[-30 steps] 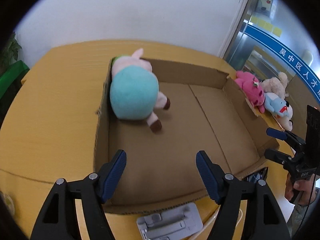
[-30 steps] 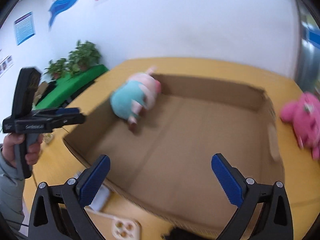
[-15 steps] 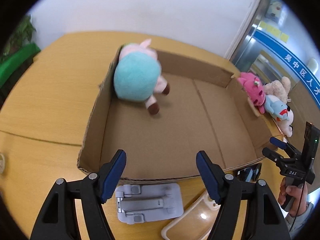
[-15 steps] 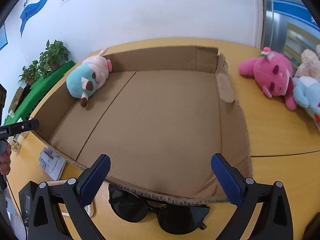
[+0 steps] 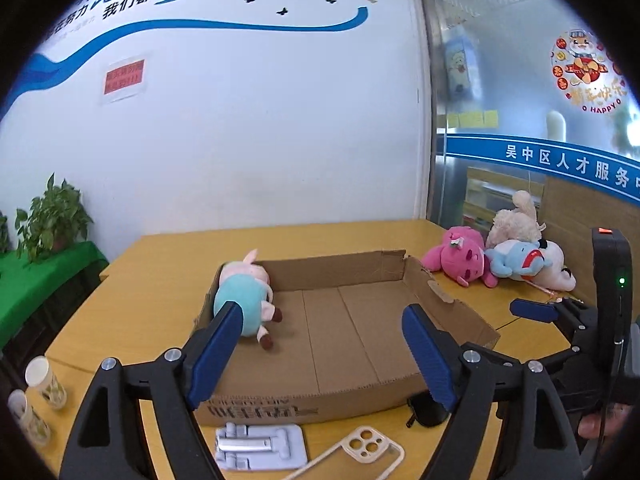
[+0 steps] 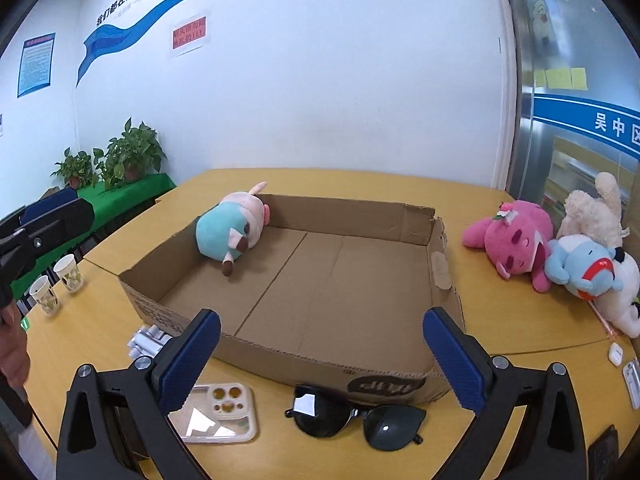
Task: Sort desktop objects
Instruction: 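Move both grippers to the black UGREEN charger box on the table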
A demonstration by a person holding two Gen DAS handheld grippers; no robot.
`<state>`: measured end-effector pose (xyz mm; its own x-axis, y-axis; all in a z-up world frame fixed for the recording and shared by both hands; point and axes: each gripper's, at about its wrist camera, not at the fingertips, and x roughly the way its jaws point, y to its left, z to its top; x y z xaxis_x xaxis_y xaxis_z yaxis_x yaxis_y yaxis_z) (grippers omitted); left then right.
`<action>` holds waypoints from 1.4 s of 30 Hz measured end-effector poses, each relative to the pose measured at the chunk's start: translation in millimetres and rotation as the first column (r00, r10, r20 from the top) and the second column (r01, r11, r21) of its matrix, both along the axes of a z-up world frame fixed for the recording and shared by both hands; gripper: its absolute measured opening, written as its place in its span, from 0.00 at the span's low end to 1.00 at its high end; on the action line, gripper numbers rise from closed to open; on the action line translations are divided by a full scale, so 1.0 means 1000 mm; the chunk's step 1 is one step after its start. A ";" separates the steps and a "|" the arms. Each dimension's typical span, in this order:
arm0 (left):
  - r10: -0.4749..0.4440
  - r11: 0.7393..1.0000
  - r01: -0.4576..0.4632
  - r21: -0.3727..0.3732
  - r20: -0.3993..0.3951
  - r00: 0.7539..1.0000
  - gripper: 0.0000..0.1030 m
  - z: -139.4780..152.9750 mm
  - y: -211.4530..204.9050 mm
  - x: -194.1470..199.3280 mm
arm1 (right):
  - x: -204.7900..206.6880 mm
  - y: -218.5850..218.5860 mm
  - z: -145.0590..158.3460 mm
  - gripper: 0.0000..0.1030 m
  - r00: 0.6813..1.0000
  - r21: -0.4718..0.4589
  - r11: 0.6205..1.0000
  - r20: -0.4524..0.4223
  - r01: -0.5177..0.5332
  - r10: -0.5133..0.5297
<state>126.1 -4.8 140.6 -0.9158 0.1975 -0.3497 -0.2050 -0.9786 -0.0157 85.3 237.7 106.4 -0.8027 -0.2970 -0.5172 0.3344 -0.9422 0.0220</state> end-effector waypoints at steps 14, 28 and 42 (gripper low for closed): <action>0.058 0.998 -0.059 0.001 0.081 0.995 0.80 -0.010 -0.007 0.031 | 0.052 -0.012 0.007 1.00 0.999 -0.002 1.000 -0.049 -0.007 0.006; 0.018 0.999 -0.031 0.038 0.292 0.956 0.80 -0.067 -0.050 0.028 | 0.050 -0.004 -0.028 1.00 0.999 -0.050 0.999 0.040 0.003 -0.001; -0.022 0.975 -0.103 0.194 0.552 0.834 0.77 -0.143 -0.113 0.062 | 0.094 -0.104 -0.109 1.00 0.768 -0.077 0.818 0.306 -0.569 0.563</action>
